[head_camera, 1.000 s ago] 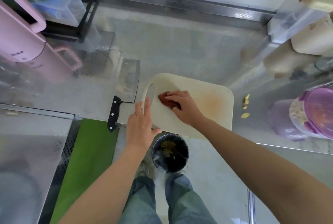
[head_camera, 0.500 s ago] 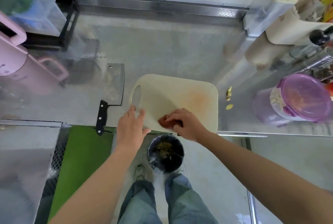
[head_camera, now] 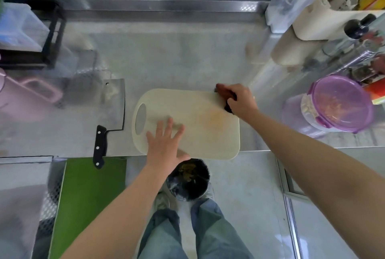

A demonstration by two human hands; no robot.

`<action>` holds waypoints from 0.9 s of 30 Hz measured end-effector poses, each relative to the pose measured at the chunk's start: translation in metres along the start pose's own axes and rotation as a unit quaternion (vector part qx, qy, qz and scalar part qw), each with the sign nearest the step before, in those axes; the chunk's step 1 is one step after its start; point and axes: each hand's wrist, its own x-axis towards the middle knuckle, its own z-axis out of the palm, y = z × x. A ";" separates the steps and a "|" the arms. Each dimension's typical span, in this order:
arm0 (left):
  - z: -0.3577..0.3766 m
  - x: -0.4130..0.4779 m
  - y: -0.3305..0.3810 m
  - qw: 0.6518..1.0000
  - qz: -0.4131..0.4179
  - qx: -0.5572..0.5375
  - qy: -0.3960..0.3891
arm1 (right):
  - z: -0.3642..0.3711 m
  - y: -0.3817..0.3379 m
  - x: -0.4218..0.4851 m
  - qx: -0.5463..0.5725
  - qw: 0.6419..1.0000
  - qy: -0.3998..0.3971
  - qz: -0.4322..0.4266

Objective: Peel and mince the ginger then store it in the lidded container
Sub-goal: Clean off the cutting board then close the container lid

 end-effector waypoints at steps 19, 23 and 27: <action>0.011 -0.019 -0.020 0.991 -0.063 -0.091 0.075 | 0.022 -0.009 -0.061 0.024 1.000 0.003 0.006; 0.015 -0.019 -0.022 0.992 -0.064 -0.090 0.053 | 0.054 -0.010 -0.106 0.000 0.997 -0.055 -0.061; 0.014 -0.019 -0.024 0.993 -0.060 -0.083 0.057 | 0.052 -0.031 -0.142 0.149 0.969 -0.193 -0.039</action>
